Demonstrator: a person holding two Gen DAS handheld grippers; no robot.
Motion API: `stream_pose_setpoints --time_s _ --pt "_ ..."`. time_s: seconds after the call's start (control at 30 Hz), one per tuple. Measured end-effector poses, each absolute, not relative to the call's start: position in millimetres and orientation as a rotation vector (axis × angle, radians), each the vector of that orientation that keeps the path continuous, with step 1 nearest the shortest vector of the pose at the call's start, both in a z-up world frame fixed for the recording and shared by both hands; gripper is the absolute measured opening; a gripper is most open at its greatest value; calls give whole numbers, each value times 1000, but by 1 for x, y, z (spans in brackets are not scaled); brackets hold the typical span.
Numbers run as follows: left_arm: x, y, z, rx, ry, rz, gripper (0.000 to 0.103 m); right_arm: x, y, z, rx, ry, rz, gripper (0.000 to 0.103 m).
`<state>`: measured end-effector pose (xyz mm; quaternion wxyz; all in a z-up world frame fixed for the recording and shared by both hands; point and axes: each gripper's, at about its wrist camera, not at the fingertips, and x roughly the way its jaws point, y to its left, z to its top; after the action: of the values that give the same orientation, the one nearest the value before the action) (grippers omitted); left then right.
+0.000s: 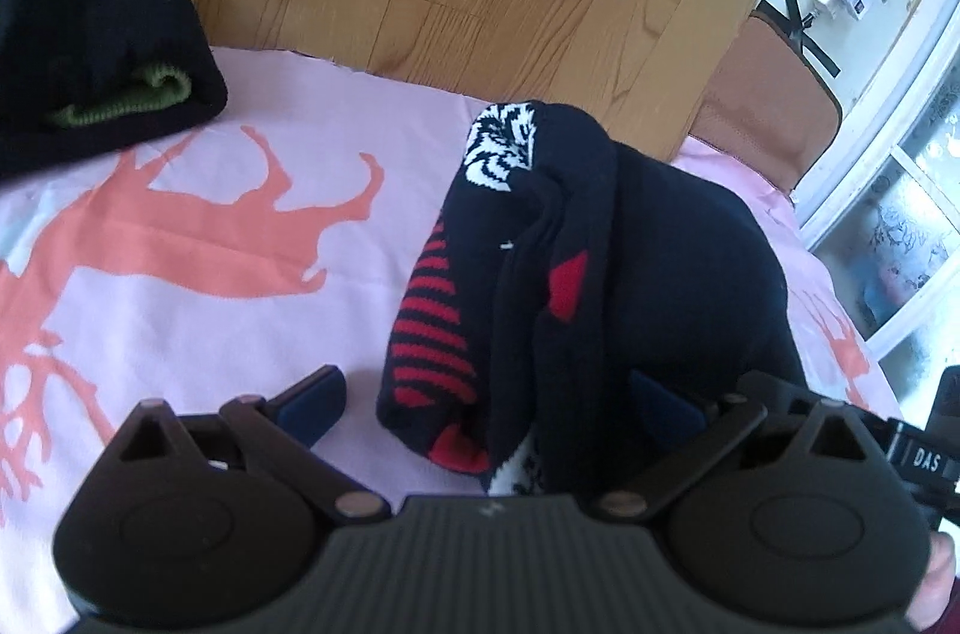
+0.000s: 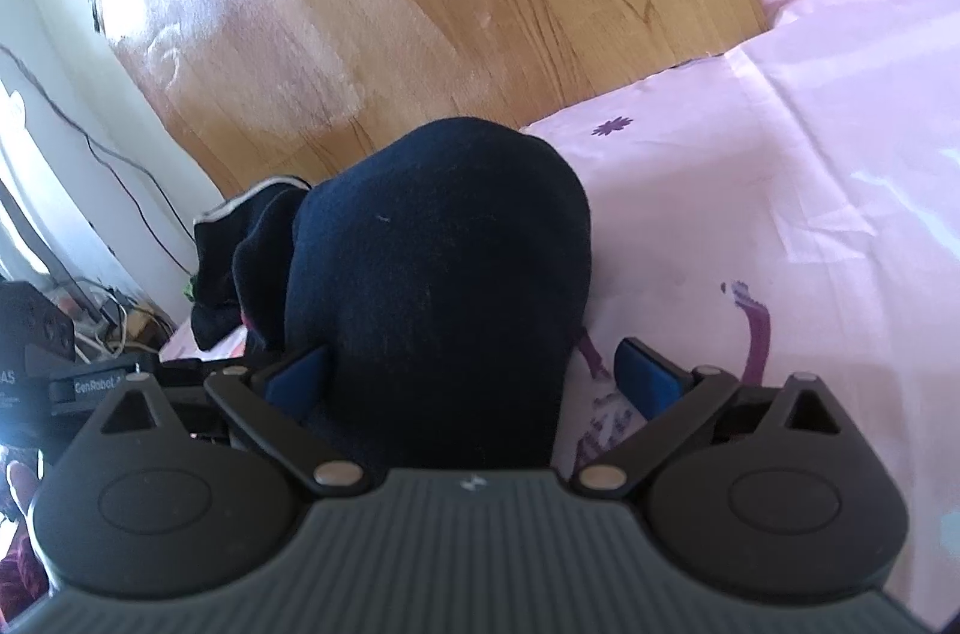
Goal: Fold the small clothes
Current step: 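Press the folded sweater bundle down with the right gripper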
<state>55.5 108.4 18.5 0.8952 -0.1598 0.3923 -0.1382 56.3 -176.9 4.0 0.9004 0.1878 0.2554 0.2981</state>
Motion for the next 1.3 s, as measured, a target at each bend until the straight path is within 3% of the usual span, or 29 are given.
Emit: stream_pose_setpoints --time_s 1.3 --pt "51 94 11 -312 740 -373 103 62 -162 6 273 527 652 103"
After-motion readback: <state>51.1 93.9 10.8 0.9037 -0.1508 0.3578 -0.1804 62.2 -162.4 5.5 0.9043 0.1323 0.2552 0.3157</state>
